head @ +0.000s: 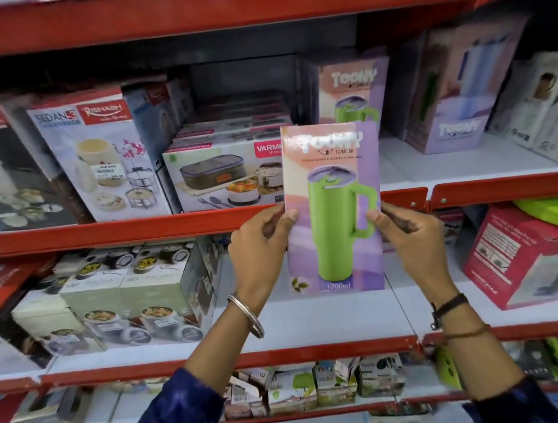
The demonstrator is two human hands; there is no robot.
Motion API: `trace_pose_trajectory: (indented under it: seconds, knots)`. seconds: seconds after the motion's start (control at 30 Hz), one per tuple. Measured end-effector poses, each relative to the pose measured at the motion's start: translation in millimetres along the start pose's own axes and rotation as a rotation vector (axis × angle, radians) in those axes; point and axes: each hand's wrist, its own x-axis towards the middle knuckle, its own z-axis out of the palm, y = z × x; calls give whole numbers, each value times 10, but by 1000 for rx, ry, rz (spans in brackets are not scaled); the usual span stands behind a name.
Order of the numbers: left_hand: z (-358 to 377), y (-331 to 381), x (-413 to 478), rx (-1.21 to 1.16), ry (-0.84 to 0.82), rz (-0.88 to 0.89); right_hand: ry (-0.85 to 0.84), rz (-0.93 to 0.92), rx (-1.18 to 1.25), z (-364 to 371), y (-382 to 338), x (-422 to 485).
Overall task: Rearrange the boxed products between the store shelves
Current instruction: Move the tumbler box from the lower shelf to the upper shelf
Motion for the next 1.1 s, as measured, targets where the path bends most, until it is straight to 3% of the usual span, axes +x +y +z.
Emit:
trace_pose_trajectory:
  seconds: [0.27, 0.63, 1.1]
  knots:
    - [83, 171, 60, 12, -3, 45, 33, -72, -17, -105, -89, 104]
    - [526, 709, 638, -139, -100, 228, 44, -186, -12, -324, -213, 1016]
    - [1068, 292, 874, -76, -89, 119, -19, -62, -36, -248, 389, 1356]
